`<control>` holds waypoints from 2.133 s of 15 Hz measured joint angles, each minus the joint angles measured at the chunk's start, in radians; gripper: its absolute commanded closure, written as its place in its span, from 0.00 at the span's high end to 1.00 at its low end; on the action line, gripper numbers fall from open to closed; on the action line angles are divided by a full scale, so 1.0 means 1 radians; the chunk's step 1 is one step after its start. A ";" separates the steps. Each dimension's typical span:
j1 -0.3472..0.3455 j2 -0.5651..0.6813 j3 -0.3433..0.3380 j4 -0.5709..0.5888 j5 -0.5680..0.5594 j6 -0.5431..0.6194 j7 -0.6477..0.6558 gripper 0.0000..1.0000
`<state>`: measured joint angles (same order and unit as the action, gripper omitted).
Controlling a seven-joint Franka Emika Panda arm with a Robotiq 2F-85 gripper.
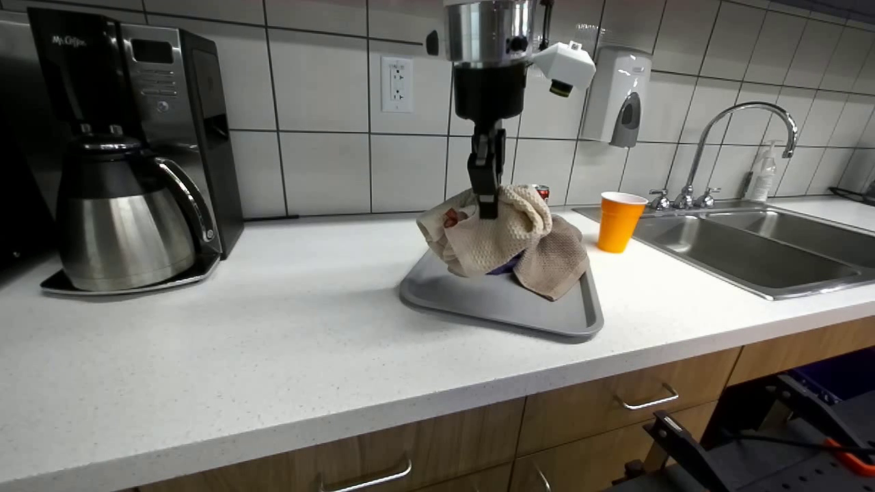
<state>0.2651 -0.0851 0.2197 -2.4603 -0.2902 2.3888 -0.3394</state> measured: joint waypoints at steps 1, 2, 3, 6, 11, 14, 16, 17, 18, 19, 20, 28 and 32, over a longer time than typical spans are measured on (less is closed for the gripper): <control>-0.006 0.000 -0.004 -0.004 -0.004 0.000 0.005 0.02; -0.013 0.001 -0.010 -0.007 -0.011 0.000 0.011 0.02; -0.020 0.004 -0.015 -0.009 -0.019 0.001 0.016 0.02; -0.040 0.019 -0.033 -0.009 -0.035 0.004 0.021 0.02; -0.052 0.071 -0.045 0.000 -0.046 0.030 0.021 0.02; -0.053 0.117 -0.049 0.008 -0.046 0.064 0.021 0.02; -0.054 0.142 -0.051 0.012 -0.046 0.088 0.021 0.02; -0.054 0.151 -0.053 0.014 -0.046 0.096 0.021 0.02; -0.054 0.159 -0.054 0.016 -0.046 0.101 0.021 0.02; -0.054 0.165 -0.057 0.017 -0.046 0.107 0.021 0.02; -0.054 0.170 -0.059 0.018 -0.046 0.111 0.021 0.02; -0.054 0.222 -0.076 0.020 -0.047 0.139 0.028 0.02; -0.054 0.239 -0.078 0.020 -0.047 0.167 0.037 0.48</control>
<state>0.2107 0.1540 0.1412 -2.4400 -0.3369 2.5561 -0.3021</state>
